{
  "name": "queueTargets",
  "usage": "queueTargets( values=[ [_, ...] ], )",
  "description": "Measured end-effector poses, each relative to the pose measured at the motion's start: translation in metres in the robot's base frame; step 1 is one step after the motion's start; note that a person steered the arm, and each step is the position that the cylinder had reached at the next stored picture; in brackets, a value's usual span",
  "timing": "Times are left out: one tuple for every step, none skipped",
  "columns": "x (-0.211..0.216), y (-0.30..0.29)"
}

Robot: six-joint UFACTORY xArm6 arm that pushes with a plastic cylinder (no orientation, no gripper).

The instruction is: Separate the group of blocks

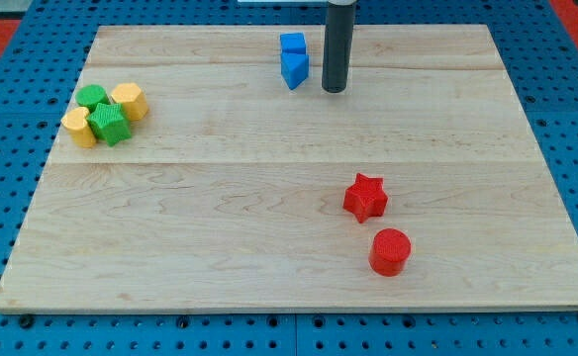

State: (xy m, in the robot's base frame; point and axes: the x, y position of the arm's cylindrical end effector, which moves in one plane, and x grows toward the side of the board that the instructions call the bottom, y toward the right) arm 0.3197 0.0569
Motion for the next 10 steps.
queueTargets(
  values=[
    [0.022,0.016],
    [0.076,0.032],
    [0.123,0.009],
    [0.072,-0.035],
    [0.001,-0.096],
    [-0.045,-0.198],
    [-0.046,-0.295],
    [-0.016,-0.324],
    [0.020,-0.312],
    [0.057,-0.305]
  ],
)
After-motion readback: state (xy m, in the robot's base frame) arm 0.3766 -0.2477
